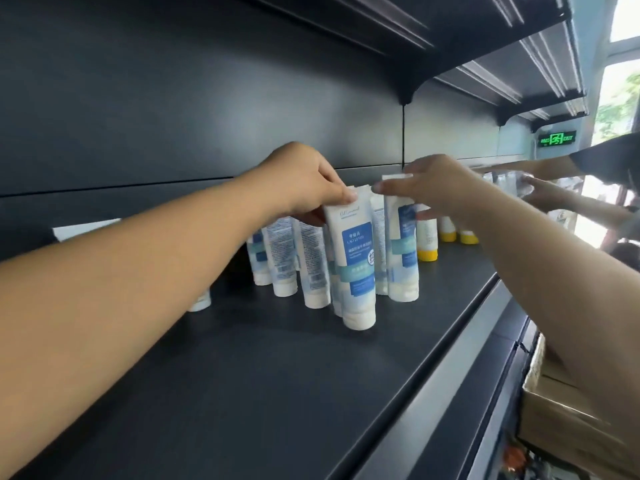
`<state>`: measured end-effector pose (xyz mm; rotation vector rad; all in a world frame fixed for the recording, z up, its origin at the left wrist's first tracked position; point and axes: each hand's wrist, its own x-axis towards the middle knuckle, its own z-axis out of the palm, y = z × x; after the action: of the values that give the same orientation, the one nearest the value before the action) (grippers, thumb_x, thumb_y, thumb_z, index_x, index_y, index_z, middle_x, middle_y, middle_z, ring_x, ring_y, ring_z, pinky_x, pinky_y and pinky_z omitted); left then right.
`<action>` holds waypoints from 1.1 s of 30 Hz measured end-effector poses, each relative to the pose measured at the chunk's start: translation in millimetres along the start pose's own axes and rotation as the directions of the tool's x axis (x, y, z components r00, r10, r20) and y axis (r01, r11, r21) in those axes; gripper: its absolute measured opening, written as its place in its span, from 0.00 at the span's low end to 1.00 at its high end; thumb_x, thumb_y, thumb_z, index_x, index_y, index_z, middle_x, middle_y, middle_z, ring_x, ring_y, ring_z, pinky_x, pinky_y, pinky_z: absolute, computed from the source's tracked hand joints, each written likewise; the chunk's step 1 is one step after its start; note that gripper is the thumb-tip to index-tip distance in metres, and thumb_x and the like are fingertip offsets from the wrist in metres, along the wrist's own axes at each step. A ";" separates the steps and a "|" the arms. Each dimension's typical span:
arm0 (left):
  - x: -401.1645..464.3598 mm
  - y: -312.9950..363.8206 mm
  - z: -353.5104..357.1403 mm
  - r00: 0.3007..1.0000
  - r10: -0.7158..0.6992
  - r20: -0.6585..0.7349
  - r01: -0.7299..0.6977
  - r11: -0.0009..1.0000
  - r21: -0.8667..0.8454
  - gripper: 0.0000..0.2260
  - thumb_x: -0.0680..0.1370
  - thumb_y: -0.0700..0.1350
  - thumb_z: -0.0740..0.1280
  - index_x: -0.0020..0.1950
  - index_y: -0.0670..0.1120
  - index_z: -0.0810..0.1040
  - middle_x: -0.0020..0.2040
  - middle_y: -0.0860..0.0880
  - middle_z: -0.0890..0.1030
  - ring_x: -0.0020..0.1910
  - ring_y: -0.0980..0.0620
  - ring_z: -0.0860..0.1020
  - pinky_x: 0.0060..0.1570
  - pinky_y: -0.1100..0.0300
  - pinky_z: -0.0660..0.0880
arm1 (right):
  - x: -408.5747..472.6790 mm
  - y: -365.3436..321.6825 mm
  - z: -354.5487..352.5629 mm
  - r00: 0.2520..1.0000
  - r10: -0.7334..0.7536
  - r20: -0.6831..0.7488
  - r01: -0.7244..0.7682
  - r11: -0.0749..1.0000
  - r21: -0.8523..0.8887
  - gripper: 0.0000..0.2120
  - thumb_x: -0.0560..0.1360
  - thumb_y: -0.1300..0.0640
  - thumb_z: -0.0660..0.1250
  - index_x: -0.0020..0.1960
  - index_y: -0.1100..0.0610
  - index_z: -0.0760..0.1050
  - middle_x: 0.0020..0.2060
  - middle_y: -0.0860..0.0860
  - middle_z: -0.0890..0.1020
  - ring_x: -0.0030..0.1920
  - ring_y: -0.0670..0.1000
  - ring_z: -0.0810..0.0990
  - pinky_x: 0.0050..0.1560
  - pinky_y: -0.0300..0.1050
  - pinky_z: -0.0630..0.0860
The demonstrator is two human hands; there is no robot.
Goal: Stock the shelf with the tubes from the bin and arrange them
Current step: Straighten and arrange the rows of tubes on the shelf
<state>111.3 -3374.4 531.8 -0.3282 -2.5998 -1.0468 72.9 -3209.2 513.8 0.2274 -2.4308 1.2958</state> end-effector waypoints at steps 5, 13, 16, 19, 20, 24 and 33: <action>-34.9 -13.0 -56.4 0.996 -0.058 -0.065 0.058 0.998 0.010 0.05 0.72 0.40 0.71 0.35 0.43 0.80 0.22 0.54 0.78 0.23 0.59 0.77 0.29 0.66 0.79 | -21.1 -47.5 11.9 0.991 -0.088 0.097 0.079 0.992 0.094 0.27 0.68 0.46 0.72 0.58 0.65 0.75 0.45 0.57 0.79 0.38 0.47 0.75 0.43 0.44 0.78; -86.1 -62.2 -121.2 0.949 -0.223 -0.221 0.252 0.961 0.117 0.03 0.72 0.40 0.72 0.38 0.42 0.81 0.34 0.47 0.81 0.32 0.53 0.79 0.32 0.65 0.79 | -37.5 -101.3 82.0 0.941 -0.210 0.265 0.180 0.974 0.135 0.21 0.69 0.45 0.71 0.51 0.60 0.73 0.39 0.50 0.75 0.37 0.46 0.74 0.45 0.46 0.80; -91.8 -84.1 -137.0 0.918 -0.292 -0.270 0.324 0.942 0.084 0.03 0.72 0.40 0.71 0.40 0.41 0.81 0.37 0.46 0.80 0.35 0.52 0.79 0.34 0.64 0.79 | -33.1 -112.5 116.5 0.929 -0.225 0.295 0.195 0.972 0.130 0.19 0.69 0.44 0.71 0.46 0.59 0.73 0.36 0.49 0.74 0.38 0.48 0.75 0.46 0.47 0.80; -91.5 -103.0 -147.0 0.891 -0.344 -0.295 0.366 0.930 0.021 0.03 0.73 0.40 0.70 0.38 0.43 0.80 0.37 0.47 0.79 0.36 0.54 0.78 0.32 0.66 0.78 | -24.7 -122.2 143.8 0.930 -0.243 0.277 0.241 0.970 0.043 0.21 0.68 0.42 0.71 0.35 0.58 0.67 0.31 0.51 0.71 0.36 0.51 0.74 0.45 0.47 0.80; -90.7 -108.4 -149.1 0.885 -0.356 -0.301 0.375 0.927 0.005 0.04 0.73 0.40 0.70 0.38 0.44 0.79 0.37 0.47 0.79 0.36 0.54 0.77 0.31 0.67 0.78 | -21.8 -124.5 151.1 0.933 -0.247 0.263 0.258 0.966 -0.009 0.23 0.68 0.41 0.71 0.33 0.58 0.65 0.30 0.51 0.70 0.36 0.52 0.74 0.44 0.47 0.79; -84.7 -126.2 -152.6 0.869 -0.387 -0.307 0.399 0.917 -0.028 0.05 0.73 0.40 0.70 0.37 0.45 0.79 0.39 0.48 0.79 0.37 0.55 0.77 0.28 0.69 0.77 | -10.2 -125.9 174.3 0.941 -0.252 0.228 0.282 0.953 -0.113 0.24 0.69 0.40 0.69 0.31 0.58 0.63 0.28 0.50 0.69 0.29 0.49 0.70 0.36 0.42 0.71; -74.7 -143.4 -151.5 0.862 -0.421 -0.282 0.424 0.904 -0.053 0.05 0.74 0.40 0.69 0.38 0.45 0.79 0.39 0.48 0.80 0.38 0.55 0.78 0.30 0.68 0.77 | 1.5 -110.3 202.4 0.942 -0.203 0.266 0.255 0.951 -0.175 0.25 0.70 0.40 0.67 0.30 0.58 0.63 0.31 0.52 0.71 0.29 0.49 0.70 0.31 0.41 0.68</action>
<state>164.7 -3588.9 516.8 0.3970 -2.4566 -1.1149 55.4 -3438.3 496.5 0.6287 -2.6244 0.9525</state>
